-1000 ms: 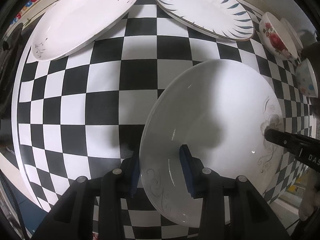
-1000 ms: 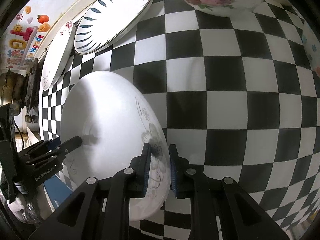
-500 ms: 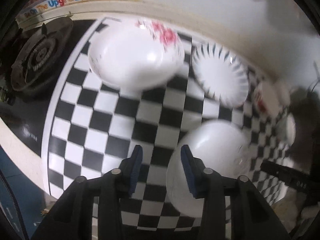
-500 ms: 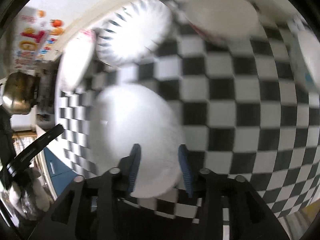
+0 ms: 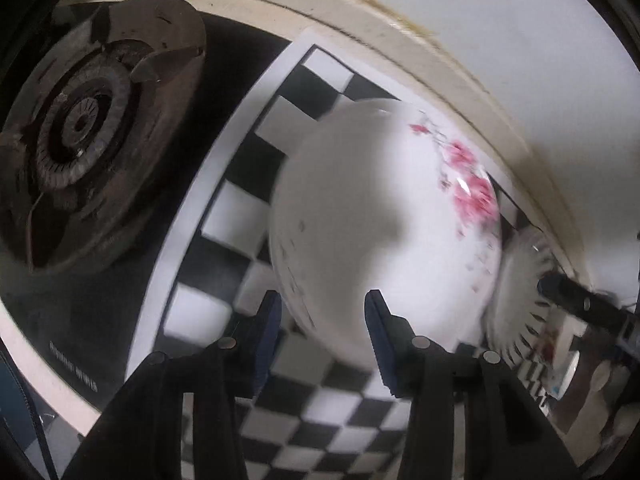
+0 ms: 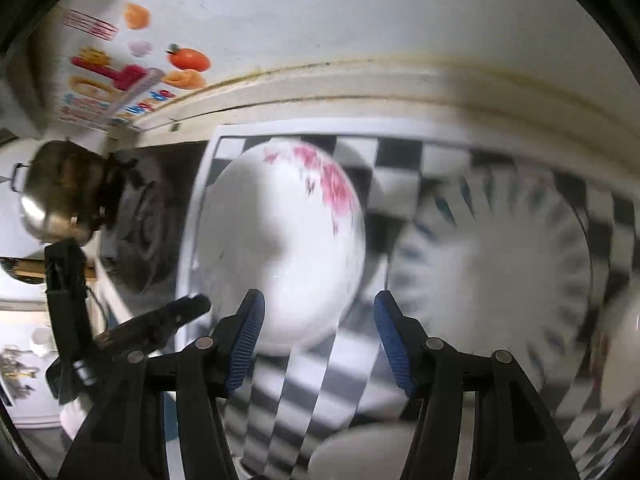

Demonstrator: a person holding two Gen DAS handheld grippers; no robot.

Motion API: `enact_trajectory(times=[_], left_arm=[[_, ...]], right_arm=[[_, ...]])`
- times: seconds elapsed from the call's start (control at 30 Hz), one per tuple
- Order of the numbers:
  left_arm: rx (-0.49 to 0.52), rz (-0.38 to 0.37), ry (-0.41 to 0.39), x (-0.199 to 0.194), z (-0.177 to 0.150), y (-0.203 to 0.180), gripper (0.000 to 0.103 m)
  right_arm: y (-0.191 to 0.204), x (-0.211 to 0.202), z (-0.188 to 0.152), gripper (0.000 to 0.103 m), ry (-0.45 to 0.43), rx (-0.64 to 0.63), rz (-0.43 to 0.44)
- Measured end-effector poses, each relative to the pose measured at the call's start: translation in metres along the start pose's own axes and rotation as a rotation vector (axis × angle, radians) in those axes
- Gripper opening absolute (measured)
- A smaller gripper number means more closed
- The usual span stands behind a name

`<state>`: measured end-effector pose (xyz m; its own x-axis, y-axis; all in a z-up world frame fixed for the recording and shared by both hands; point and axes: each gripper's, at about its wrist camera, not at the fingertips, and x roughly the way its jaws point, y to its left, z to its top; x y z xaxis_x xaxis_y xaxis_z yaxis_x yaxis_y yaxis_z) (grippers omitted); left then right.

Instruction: Organize plates and bowls

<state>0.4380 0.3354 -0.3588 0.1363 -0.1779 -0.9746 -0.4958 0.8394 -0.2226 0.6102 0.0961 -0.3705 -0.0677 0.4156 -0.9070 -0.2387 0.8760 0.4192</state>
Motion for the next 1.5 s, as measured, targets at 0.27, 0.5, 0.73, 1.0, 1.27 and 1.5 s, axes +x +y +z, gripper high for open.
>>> enact_trajectory(times=[0.27,0.5,0.73,1.0,1.27,1.5], left_arm=[[-0.004,0.011,0.068,0.034,0.025,0.006,0.04],[0.018,0.002,0.077,0.044,0.029,-0.001,0.04],[0.031,0.003,0.059,0.045,0.035,-0.005,0.036],[0.035,0.012,0.023,0.033,0.025,0.012,0.033],[0.057,0.017,-0.027,0.0,0.011,0.014,0.033],[0.087,0.009,-0.077,-0.035,-0.005,0.014,0.033]], right_arm=[[-0.012,0.055,0.06,0.056,0.097,-0.001,-0.074],[-0.012,0.083,0.074,0.046,0.166,-0.02,-0.085],[-0.011,0.1,0.07,0.029,0.211,-0.043,-0.091],[-0.017,0.096,0.061,0.022,0.182,-0.033,-0.086],[-0.009,0.083,0.047,0.017,0.151,-0.035,-0.065],[-0.005,0.059,0.026,0.017,0.114,-0.035,-0.027]])
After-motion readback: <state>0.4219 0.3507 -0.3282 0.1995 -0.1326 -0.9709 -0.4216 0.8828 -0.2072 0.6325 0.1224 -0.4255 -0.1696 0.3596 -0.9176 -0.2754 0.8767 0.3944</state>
